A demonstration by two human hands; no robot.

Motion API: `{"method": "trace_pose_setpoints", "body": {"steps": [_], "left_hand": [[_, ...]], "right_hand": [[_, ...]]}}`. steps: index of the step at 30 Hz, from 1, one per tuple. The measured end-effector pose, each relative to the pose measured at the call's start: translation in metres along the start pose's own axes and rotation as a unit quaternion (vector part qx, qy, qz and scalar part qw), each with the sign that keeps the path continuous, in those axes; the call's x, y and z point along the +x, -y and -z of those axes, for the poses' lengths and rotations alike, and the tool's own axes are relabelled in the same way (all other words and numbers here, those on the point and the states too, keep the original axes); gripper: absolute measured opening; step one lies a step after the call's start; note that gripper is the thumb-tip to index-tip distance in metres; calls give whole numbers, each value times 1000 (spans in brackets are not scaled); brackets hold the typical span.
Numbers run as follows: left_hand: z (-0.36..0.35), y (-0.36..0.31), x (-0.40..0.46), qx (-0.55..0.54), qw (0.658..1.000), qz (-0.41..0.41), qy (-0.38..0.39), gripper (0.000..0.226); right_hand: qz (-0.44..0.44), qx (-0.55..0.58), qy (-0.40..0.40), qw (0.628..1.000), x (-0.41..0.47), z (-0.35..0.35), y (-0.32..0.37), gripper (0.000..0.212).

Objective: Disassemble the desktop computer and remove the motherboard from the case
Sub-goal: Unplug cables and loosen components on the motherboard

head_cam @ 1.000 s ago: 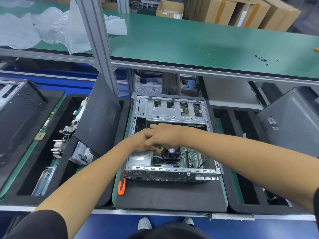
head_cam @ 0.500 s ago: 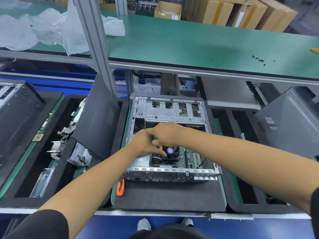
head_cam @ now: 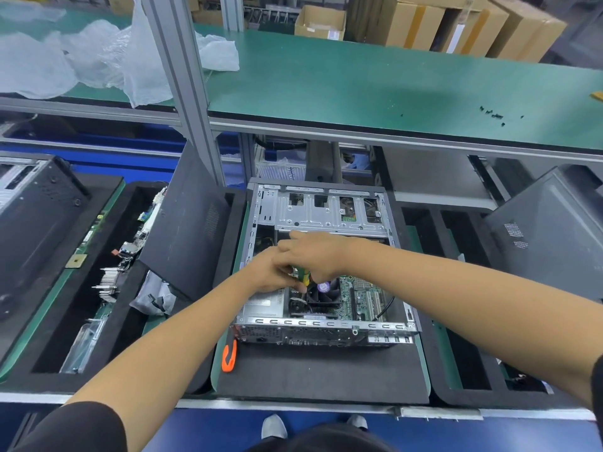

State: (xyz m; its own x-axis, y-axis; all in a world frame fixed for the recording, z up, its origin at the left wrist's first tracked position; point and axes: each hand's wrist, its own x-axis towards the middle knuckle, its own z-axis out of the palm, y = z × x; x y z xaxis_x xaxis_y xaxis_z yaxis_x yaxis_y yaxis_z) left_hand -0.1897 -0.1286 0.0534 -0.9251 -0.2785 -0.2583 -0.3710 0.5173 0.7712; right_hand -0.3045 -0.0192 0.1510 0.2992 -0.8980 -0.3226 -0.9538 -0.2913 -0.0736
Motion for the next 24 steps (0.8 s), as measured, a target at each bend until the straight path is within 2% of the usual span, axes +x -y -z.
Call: {"method": "trace_pose_setpoints", "body": {"steps": [3, 4, 6, 11, 14, 19, 21, 24], "left_hand": [[-4, -12, -1, 115, 993, 8, 6, 89], [-5, -14, -1, 149, 989, 9, -9, 92], [-4, -14, -3, 152, 988, 8, -21, 90], [-5, -8, -7, 37, 999, 8, -1, 67], [3, -4, -4, -66, 997, -37, 24, 43], [10, 0, 1, -72, 994, -51, 62, 27], [8, 1, 0, -63, 996, -44, 55, 30], [4, 5, 0, -83, 996, -41, -2, 58]], "right_hand": [[-58, 8, -41, 997, -1, -5, 0, 37], [-77, 7, -41, 996, -1, -5, 0, 37], [-101, 0, -26, 995, -1, -5, 1, 32], [-97, 73, 17, 992, 3, 0, 6, 10], [-51, 97, 37, 993, -2, 8, 3, 14], [6, 86, 35, 996, -1, 9, 4, 34], [6, 76, 23, 997, 3, 7, 4, 29], [-16, 33, -1, 999, 4, 4, 1, 30]]}}
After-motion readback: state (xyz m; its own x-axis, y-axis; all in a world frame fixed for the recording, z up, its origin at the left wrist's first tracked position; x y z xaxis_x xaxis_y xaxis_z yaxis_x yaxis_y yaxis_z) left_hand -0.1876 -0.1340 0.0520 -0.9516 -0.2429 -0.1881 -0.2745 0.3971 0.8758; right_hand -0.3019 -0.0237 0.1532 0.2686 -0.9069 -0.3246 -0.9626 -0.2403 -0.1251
